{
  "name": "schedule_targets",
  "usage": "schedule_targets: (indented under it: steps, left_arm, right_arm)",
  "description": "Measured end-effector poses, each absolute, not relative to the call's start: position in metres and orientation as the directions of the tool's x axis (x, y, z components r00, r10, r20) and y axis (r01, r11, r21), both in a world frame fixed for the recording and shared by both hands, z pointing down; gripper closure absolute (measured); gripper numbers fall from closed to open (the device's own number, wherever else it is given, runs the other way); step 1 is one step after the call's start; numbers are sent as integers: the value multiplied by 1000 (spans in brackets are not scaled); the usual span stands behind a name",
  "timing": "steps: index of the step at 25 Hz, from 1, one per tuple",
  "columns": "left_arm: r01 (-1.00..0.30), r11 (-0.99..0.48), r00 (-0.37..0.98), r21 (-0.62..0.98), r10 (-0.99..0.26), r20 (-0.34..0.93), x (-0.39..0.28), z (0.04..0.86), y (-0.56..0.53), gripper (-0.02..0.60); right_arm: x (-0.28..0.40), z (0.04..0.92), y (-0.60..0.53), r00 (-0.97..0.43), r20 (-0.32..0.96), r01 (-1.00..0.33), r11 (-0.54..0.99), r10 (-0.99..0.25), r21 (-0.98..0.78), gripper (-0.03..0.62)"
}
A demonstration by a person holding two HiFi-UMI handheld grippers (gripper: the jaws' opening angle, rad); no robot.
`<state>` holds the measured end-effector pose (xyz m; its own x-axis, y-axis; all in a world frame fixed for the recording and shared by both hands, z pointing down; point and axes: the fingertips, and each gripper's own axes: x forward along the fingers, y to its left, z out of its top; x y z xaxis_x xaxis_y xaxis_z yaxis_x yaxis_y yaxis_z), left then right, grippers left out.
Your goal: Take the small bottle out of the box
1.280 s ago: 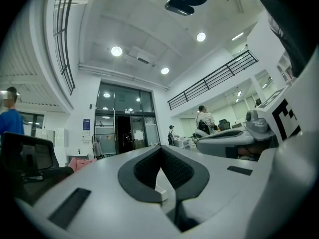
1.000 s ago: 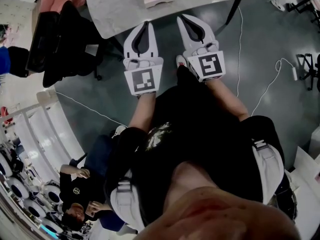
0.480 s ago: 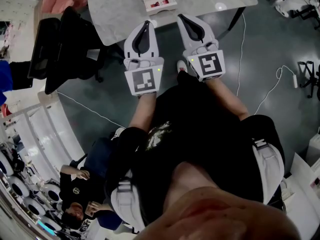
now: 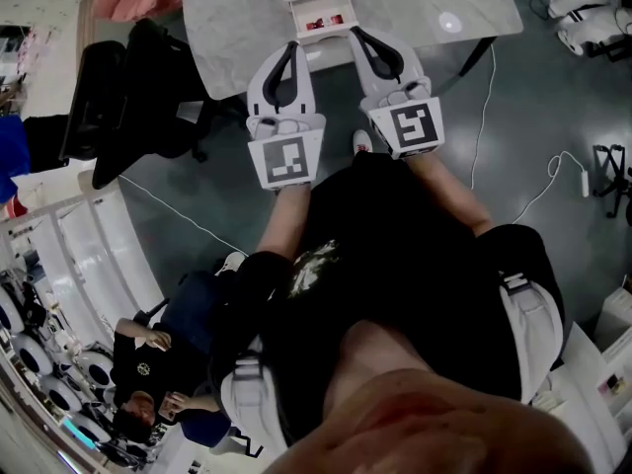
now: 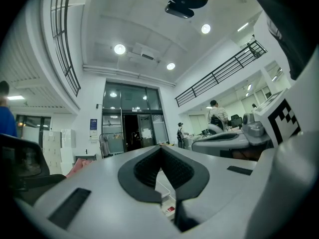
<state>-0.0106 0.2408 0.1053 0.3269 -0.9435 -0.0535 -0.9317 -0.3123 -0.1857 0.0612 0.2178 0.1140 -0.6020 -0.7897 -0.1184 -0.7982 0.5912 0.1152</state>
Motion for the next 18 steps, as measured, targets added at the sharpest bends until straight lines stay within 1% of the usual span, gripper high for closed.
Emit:
schedule_targets:
  steps: [9, 18]
  left_arm:
    - [-948, -262, 278, -182, -958, -70, -3, 109, 197, 574]
    - [-957, -231, 243, -178, -969, -49, -3, 122, 172, 574]
  right_arm:
    - [70, 119, 167, -628, -121, -777, 614, -769, 136, 599]
    - [72, 132, 141, -652, -87, -757, 641, -753, 126, 599]
